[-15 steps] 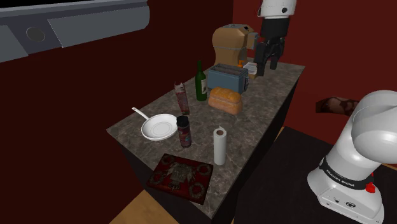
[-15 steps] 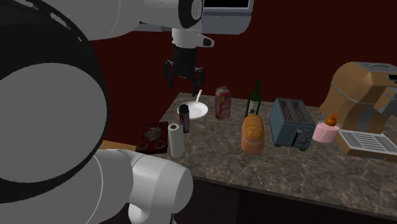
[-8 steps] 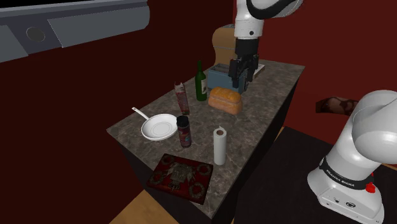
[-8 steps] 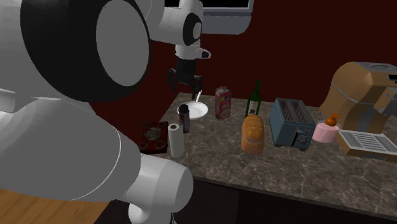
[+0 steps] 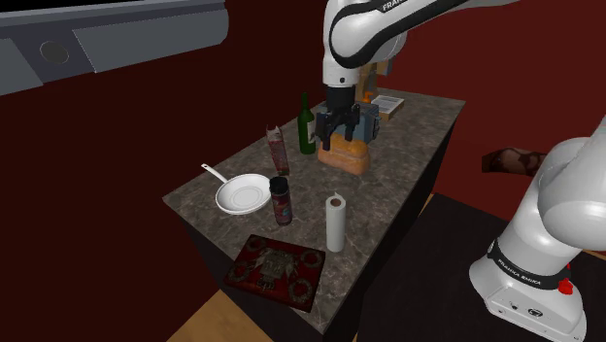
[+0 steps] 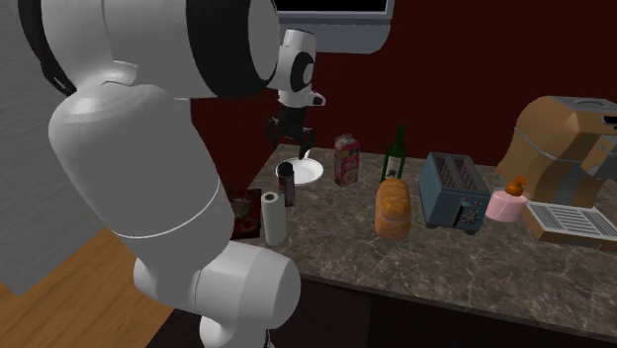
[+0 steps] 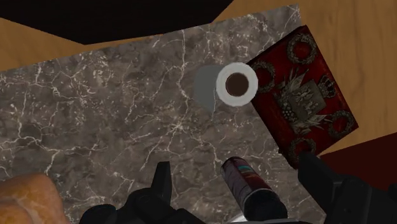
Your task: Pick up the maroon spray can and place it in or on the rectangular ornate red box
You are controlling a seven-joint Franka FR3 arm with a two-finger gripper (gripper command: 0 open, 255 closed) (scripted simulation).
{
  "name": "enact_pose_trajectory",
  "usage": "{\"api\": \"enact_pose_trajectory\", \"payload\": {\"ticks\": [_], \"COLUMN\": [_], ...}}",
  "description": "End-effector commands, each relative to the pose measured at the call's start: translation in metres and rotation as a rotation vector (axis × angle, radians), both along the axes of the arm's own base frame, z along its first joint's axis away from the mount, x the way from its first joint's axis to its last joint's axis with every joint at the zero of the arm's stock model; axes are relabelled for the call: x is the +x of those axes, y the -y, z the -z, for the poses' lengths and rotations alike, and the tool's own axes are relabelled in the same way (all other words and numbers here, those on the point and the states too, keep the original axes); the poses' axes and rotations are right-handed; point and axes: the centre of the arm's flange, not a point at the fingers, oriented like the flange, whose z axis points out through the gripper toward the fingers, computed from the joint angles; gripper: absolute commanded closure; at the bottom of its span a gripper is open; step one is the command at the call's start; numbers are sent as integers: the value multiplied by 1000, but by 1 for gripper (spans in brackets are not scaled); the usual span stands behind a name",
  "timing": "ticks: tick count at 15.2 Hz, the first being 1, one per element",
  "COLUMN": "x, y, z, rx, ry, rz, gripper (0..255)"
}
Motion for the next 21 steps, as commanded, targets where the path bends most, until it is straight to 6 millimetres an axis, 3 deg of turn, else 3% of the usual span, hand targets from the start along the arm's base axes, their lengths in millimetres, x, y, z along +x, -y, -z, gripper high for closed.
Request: {"api": "enact_pose_trajectory", "payload": {"ticks": [1,19,21], "x": [21,201,209], "y": [-9,-70,-73], "z": [16,157,168], "rx": [4,33,34], "ry": [0,-8,-9], "rz": [5,44,45], "gripper": [0,0,0]}}
